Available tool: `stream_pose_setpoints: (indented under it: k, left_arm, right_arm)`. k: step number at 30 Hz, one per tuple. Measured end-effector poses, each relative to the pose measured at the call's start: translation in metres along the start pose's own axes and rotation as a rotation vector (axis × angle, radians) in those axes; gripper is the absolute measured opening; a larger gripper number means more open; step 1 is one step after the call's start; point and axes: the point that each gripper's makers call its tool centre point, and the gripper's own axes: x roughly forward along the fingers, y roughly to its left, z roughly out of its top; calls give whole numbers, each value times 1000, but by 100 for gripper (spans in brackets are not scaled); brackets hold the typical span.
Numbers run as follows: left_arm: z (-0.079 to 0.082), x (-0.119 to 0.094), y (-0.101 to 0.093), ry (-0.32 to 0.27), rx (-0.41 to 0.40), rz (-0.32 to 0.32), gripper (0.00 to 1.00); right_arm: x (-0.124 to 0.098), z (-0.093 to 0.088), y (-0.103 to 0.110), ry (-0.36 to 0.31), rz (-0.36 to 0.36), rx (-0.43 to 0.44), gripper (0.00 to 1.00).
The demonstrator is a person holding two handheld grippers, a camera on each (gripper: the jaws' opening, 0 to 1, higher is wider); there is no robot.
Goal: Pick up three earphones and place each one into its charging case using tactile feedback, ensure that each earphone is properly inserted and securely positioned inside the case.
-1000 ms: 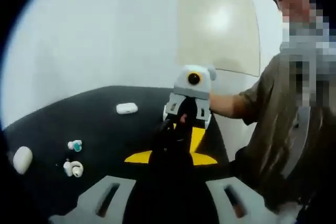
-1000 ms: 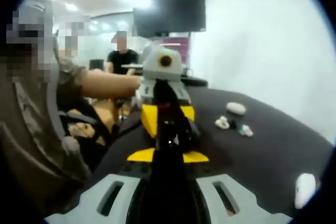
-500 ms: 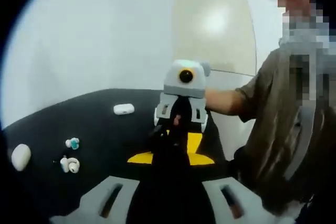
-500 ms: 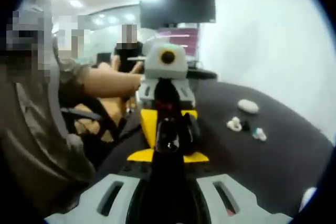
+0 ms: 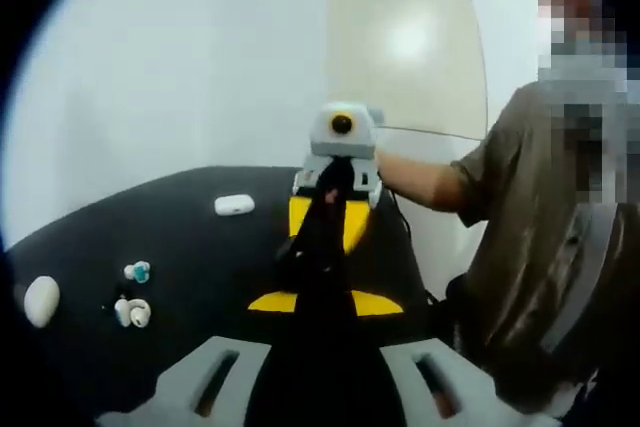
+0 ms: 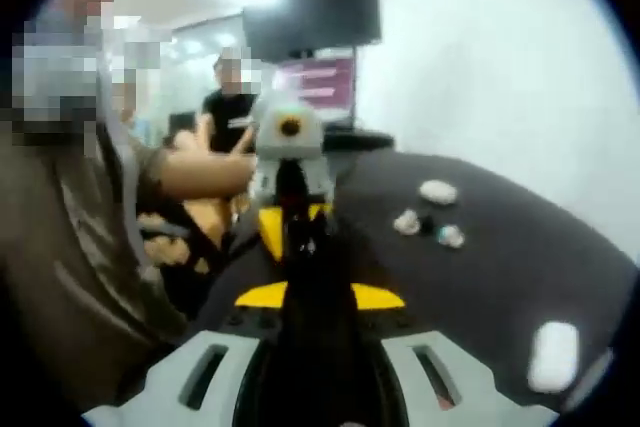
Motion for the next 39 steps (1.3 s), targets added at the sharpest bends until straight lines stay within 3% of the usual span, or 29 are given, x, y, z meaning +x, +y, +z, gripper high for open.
stream_pose_setpoints:
  k: [2,3,5,7,10,12,15,17,20,24,27,28,32,35,39]
  left_arm:
    - [-1,-1,1,-1,19,15,14]
    - [-1,-1,3,0,27,17,14]
    - [-1,-3,6,0,22,18,14]
    - [-2,-3,8,0,16,25,14]
    - [-2,-3,9,0,22,31,14]
    - [-2,-4,9,1,30,37,14]
    - [-3,-4,11,5,54,52,14]
    - [-4,-4,12,5,54,52,14]
    - [-5,-3,15,11,55,65,15]
    - [-6,-3,17,14,60,65,15]
    - [-6,-3,19,16,59,64,15]
    - [-7,-3,21,17,62,67,15]
    - [-7,-4,23,17,66,74,15]
    - [-7,-4,23,18,69,74,15]
    - [-8,-4,24,18,68,73,15]
  right_arm:
    - [-6,31,-25,-145,-110,60,24]
    - [-6,40,-37,-175,-169,64,24]
    - [2,44,-59,-147,-270,29,23]
    - [20,35,-77,-46,-318,-10,21]
    - [50,17,-90,72,-306,-2,17]
    - [73,6,-95,145,-255,-67,17]
    - [101,2,-88,182,-200,-45,14]
    - [112,-1,-102,211,-192,-72,11]
    - [123,-10,-100,263,-175,-70,11]
    - [135,-15,-90,273,-150,-54,11]
    - [134,-31,-103,378,-203,-102,11]
    - [138,-24,-106,340,-210,-112,11]
    - [144,-26,-103,346,-202,-87,15]
    - [148,-31,-101,363,-202,-128,11]
    - [146,-21,-108,344,-230,-208,9]
